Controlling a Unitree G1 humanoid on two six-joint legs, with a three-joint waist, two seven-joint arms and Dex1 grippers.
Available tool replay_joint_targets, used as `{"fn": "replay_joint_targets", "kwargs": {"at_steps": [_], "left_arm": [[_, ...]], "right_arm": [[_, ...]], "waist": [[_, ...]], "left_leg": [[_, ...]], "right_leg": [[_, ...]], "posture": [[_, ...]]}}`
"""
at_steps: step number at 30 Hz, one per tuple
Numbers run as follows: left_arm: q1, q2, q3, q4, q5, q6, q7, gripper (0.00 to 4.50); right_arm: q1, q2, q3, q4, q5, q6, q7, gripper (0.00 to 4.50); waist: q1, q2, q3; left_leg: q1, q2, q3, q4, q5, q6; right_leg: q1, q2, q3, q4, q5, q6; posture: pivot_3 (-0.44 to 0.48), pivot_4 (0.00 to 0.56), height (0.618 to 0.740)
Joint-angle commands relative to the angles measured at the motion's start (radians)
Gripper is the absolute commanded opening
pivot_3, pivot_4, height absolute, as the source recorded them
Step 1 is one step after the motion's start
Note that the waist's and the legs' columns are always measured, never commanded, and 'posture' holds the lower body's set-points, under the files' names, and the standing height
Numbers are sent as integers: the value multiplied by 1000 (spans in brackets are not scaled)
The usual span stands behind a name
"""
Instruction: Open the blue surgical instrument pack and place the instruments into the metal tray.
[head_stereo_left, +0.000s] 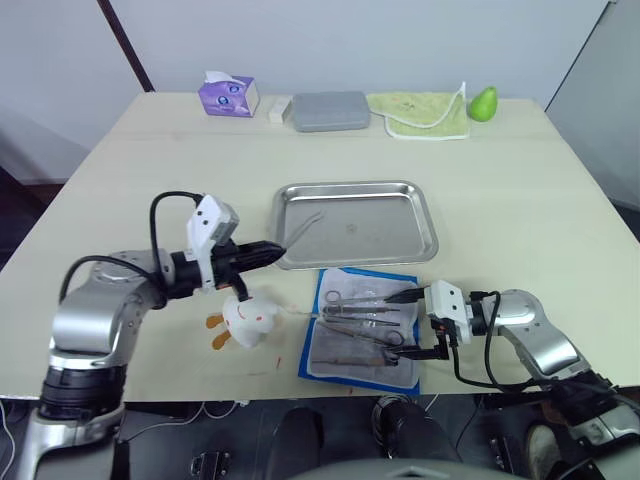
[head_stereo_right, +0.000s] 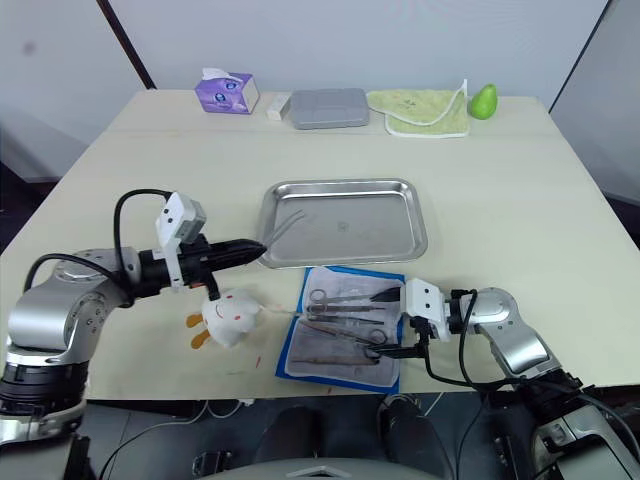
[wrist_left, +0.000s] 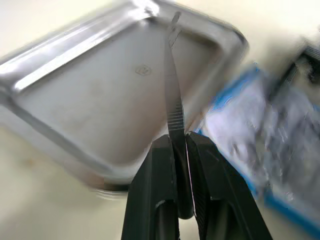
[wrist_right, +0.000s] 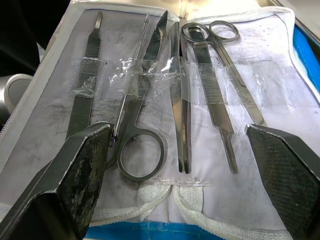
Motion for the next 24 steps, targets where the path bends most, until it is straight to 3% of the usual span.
{"fn": "replay_joint_targets", "kwargs": {"at_steps": [1,6,10,17,24], "left_arm": [[-50,-104,12,-120,3,132,238,81],[-181,-275,14,-164,28,412,500,81],[-260,-397,32,-160,87,518,662,81],[-299,-549,-2,-65,261,482,912,81],[-298,-599,-44,23,323,409,957,81]], "right_arm": [[43,-27,70,92,-109,33,-3,4500],[42,-27,72,84,-107,39,-1,4500],[38,-28,74,83,-107,42,2,4500],[26,-41,72,83,-102,50,17,4500],[29,-55,69,70,-98,58,29,4500]], "waist": [[-1,0,0],[1,0,0],[-3,0,0],[-2,1,0],[-1,1,0]], "left_leg": [[1,0,-1,0,0,0],[1,0,-3,-1,0,0],[2,-1,-5,-1,0,0],[2,-1,-7,-2,0,-1],[1,-3,-8,-2,0,-1]], "right_leg": [[1,0,0,-1,0,0],[4,0,-2,-4,2,-2],[8,0,-4,-8,2,-1],[8,0,-5,-8,2,-2],[8,-2,-6,-9,2,-1]], "posture": [[0,150,740],[0,150,740],[0,150,740],[0,150,740],[0,150,740]]}}
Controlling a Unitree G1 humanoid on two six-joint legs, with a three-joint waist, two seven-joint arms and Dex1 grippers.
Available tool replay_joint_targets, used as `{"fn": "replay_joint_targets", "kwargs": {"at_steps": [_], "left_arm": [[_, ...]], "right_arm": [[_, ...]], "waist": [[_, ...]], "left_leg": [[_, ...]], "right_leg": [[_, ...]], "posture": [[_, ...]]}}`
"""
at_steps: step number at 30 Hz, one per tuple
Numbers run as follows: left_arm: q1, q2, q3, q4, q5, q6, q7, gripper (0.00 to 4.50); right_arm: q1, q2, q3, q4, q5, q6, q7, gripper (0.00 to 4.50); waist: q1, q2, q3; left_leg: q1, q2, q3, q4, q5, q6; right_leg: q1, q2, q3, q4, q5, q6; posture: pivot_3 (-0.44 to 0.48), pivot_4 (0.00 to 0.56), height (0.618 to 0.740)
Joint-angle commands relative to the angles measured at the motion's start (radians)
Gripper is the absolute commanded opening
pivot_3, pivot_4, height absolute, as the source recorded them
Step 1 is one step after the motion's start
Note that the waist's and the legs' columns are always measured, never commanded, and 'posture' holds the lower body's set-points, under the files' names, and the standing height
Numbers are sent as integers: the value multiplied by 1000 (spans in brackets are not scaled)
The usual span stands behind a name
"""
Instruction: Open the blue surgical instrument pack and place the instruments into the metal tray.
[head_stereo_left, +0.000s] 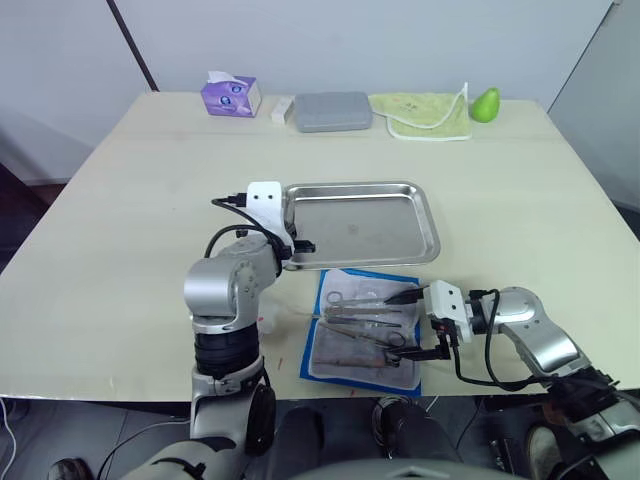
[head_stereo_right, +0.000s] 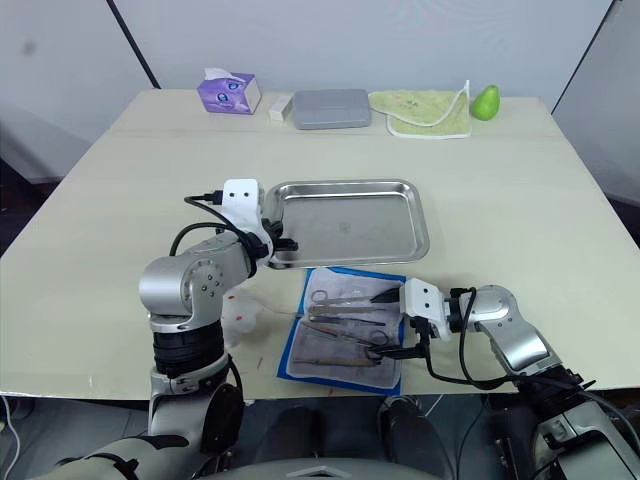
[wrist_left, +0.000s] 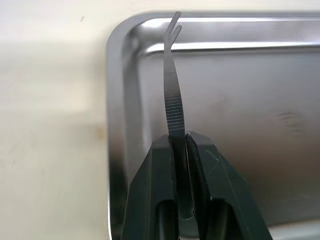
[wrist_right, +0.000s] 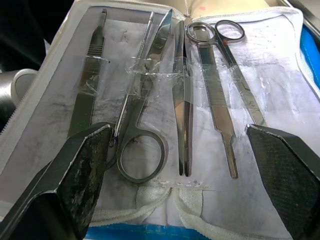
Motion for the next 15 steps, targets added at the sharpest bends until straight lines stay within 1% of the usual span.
{"fn": "replay_joint_targets", "kwargs": {"at_steps": [1,8,14,15], "left_arm": [[-13,-13,-22,20,30,-52,18,81],[-16,-22,-40,73,59,-80,22,81],[-12,-35,-33,79,63,-79,18,81],[-11,-35,-33,77,62,-77,17,466]], "right_arm": [[45,-42,56,67,-94,54,6,4500],[48,-45,54,56,-91,64,5,4500],[50,-45,54,50,-90,67,1,4500],[50,-45,54,49,-90,67,1,4500]], "waist": [[0,0,0],[1,0,0],[0,0,0],[0,0,0]], "left_leg": [[0,0,0,0,0,0],[0,-3,-1,0,0,0],[-1,-7,-4,0,0,0],[-2,-8,-4,0,0,0]], "right_leg": [[0,0,0,0,0,0],[0,-2,-1,0,0,1],[0,-7,-3,0,0,2],[0,-7,-4,0,0,2]], "posture": [[0,150,740],[0,150,740],[0,150,740],[0,150,740]]}}
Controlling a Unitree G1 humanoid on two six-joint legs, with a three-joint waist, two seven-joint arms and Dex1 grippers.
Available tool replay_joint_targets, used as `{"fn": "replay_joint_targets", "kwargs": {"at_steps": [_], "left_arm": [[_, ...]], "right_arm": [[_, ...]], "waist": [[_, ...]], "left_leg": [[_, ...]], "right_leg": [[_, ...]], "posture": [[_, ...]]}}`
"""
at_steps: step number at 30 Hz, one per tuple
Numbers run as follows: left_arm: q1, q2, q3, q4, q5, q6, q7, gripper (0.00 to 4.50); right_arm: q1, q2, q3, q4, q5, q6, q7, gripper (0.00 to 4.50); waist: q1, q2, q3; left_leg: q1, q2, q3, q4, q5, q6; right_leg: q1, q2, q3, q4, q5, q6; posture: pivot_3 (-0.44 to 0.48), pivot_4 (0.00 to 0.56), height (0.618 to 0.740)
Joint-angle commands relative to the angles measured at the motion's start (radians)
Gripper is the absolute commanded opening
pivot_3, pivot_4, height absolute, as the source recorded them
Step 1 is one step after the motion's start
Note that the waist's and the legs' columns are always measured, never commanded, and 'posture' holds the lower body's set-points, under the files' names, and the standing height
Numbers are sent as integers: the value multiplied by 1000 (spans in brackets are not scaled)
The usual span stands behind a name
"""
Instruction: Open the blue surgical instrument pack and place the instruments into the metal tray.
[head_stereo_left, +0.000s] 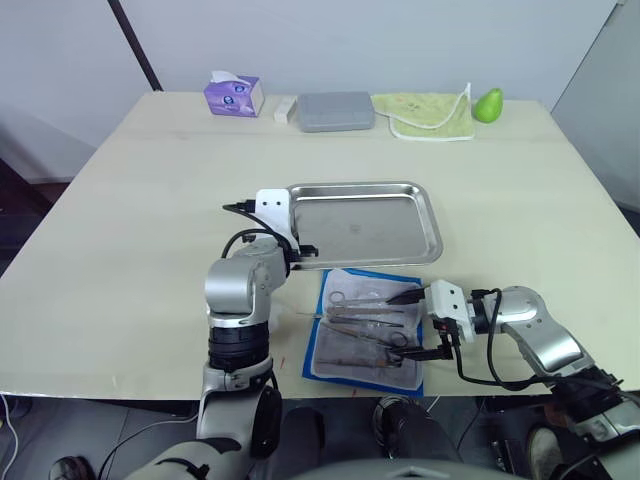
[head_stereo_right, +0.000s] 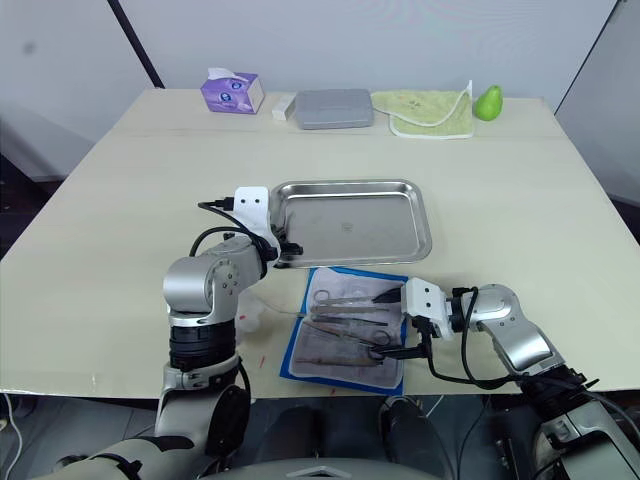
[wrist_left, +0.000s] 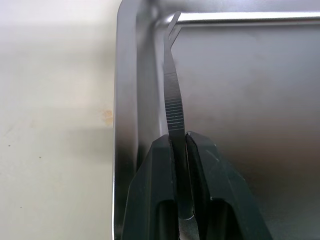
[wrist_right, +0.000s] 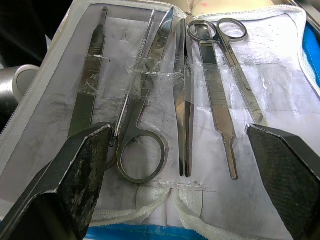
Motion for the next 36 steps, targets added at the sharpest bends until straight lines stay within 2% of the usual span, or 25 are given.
{"fn": "replay_joint_targets", "kwargs": {"at_steps": [1,2,4,10,15,20,25,31,34,35,36], "left_arm": [[-10,-4,-6,-21,5,-14,-6,901],[-9,-4,-5,-29,2,-14,-10,1353],[-5,-1,2,-53,-7,-6,-21,1949],[5,13,49,-164,-91,57,-119,1949],[73,187,21,-277,-285,41,-418,1949],[170,410,10,-306,-421,-116,-730,1949],[269,604,10,-187,-459,-429,-1112,1949],[323,763,43,-29,-485,-641,-1410,1949],[344,821,52,28,-484,-705,-1499,2773],[349,835,56,45,-482,-723,-1518,3134],[352,845,57,57,-481,-735,-1531,3736]], "right_arm": [[50,-31,55,66,-90,47,-2,4500],[51,-31,55,64,-90,47,-2,4500],[52,-31,56,64,-90,47,-3,4500],[51,-30,53,66,-88,46,-4,4500],[48,-24,45,69,-78,42,-7,4500],[51,-21,34,68,-68,44,-8,4500],[62,-14,24,64,-63,43,-16,4500],[85,-16,7,45,-57,44,-28,4500],[105,-23,-3,27,-53,43,-32,4500],[112,-25,-8,21,-52,43,-35,4500],[116,-25,-12,17,-51,43,-36,4500]], "waist": [[0,0,0],[0,0,0],[0,0,0],[-2,0,0],[-7,2,2],[-7,3,4],[-4,4,5],[-4,4,7],[-4,5,7],[-3,5,8],[-3,5,8]], "left_leg": [[0,0,0,0,0,0],[0,-1,-1,0,0,0],[0,-1,-3,0,0,0],[-1,-4,-11,-1,1,-1],[0,-6,-13,-3,2,-4],[0,-7,-15,-3,3,-5],[0,-7,-14,-3,4,-6],[-1,-6,-14,-4,4,-6],[-2,-6,-14,-4,4,-6],[-2,-6,-14,-5,4,-6],[-2,-6,-14,-5,4,-6]], "right_leg": [[0,0,0,0,0,0],[0,0,0,0,0,0],[0,-1,-1,0,0,1],[1,-3,-3,0,-1,1],[2,-5,-5,0,-1,2],[3,-7,-6,-1,-1,2],[3,-8,-8,-3,-4,-2],[3,-8,-9,-5,-4,-2],[2,-8,-9,-5,-4,-2],[2,-9,-9,-6,-4,-2],[1,-9,-9,-6,-4,-2]], "posture": [[0,150,740],[0,150,740],[0,150,740],[0,150,740],[0,150,740],[0,150,740],[0,150,740],[0,150,740],[0,150,740],[0,150,740],[0,150,740]]}}
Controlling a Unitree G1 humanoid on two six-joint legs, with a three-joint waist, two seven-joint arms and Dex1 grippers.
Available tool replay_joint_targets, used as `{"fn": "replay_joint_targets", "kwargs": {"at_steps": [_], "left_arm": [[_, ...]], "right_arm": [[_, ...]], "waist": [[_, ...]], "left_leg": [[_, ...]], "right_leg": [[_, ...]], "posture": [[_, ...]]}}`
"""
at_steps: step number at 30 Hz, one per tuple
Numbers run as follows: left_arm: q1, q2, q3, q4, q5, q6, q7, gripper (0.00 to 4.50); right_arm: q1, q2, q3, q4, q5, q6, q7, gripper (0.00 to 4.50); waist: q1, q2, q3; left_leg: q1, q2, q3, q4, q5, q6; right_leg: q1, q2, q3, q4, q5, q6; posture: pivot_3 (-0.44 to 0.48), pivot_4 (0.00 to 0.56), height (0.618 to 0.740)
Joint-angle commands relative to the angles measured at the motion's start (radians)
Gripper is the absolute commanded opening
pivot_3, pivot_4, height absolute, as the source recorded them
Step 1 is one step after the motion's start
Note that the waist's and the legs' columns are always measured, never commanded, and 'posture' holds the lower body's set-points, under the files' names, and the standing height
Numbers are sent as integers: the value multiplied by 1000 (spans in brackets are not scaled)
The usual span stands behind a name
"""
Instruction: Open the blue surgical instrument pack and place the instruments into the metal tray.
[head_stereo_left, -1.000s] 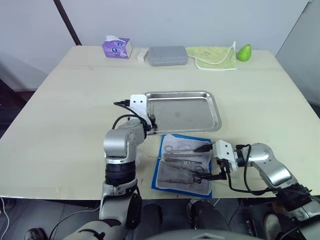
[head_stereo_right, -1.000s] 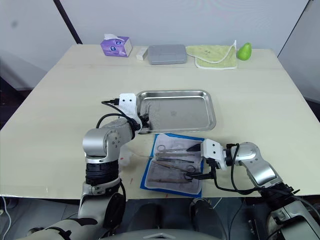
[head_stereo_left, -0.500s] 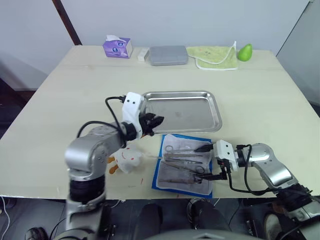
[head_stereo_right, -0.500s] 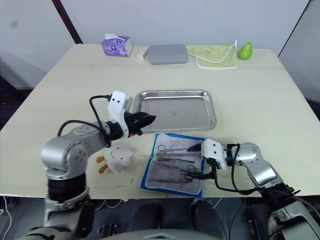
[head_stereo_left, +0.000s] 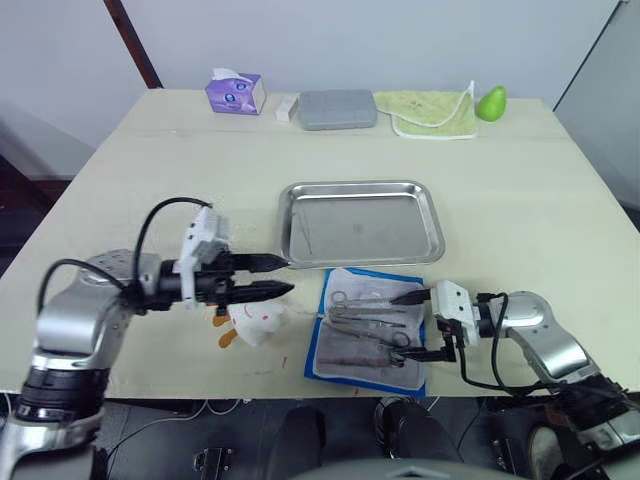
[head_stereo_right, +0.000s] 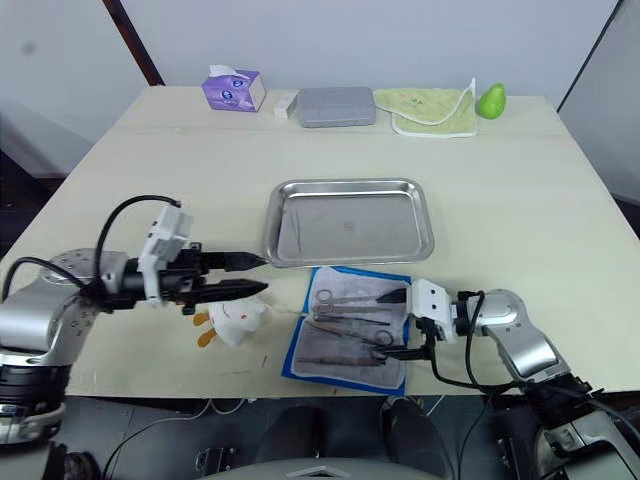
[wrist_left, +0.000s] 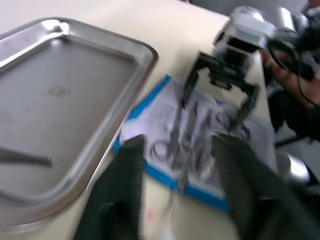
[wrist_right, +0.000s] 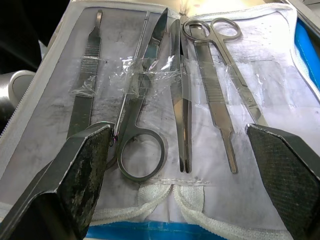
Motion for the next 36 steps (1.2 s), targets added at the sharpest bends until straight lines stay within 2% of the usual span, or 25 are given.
{"fn": "replay_joint_targets", "kwargs": {"at_steps": [1,2,8,16,20,23,25,26,28,29,30,36], "left_arm": [[6,44,38,33,-20,-60,-76,4192],[7,55,43,43,-24,-67,-91,4460],[6,94,41,80,-21,-105,-148,4460],[-12,90,8,57,-16,-108,-153,4460],[-48,72,-70,27,42,-126,-114,4460],[-105,34,-154,4,96,-132,-65,4460],[-170,-10,-223,-6,117,-80,-17,4460],[-196,-28,-254,-9,132,-74,-4,3944],[-227,-48,-311,-9,177,-82,14,3380],[-239,-61,-335,-8,198,-87,28,2849],[-252,-76,-351,-5,213,-86,49,2512],[-304,-145,-455,-8,312,-88,120,2512]], "right_arm": [[67,-31,31,41,-58,41,-10,4500],[75,-34,26,36,-57,40,-10,4500],[93,-36,13,26,-46,30,-11,4500],[110,-46,0,6,-23,21,2,4500],[107,-44,4,7,-28,19,-1,4500],[100,-37,9,10,-32,20,-6,4500],[95,-31,14,12,-37,21,-11,4500],[94,-28,17,11,-40,21,-13,4500],[92,-25,19,11,-43,23,-18,4500],[91,-23,21,11,-44,23,-20,4500],[90,-21,22,10,-46,24,-23,4500],[96,-15,28,2,-50,29,-44,4500]], "waist": [[1,0,1],[1,0,2],[4,2,4],[6,2,4],[8,2,4],[10,2,4],[17,2,4],[18,2,4],[16,2,4],[14,2,4],[14,2,4],[12,2,4]], "left_leg": [[-1,0,0,0,0,0],[-1,0,0,0,0,0],[-2,0,0,0,0,0],[-5,0,1,0,0,0],[-7,0,1,1,0,0],[-8,0,0,1,0,0],[-8,0,0,2,0,0],[-8,0,0,3,0,0],[-8,0,0,3,0,0],[-8,0,0,3,0,0],[-8,0,0,2,0,0],[-9,0,-1,2,0,0]], "right_leg": [[-1,0,0,0,0,0],[-1,0,0,0,0,0],[-1,0,-1,-1,-1,2],[-1,0,-3,-2,-1,2],[-2,0,-4,-3,0,1],[-2,1,-5,-3,0,2],[-2,1,-5,-3,1,3],[-2,2,-5,-3,2,5],[-2,2,-5,-2,2,5],[-2,2,-4,-2,2,5],[-2,3,-4,-2,2,5],[-2,3,-5,-2,2,5]], "posture": [[0,150,740],[0,150,740],[0,150,740],[0,150,740],[0,150,740],[0,150,740],[0,150,740],[0,150,740],[0,150,740],[0,150,740],[0,150,740],[0,150,740]]}}
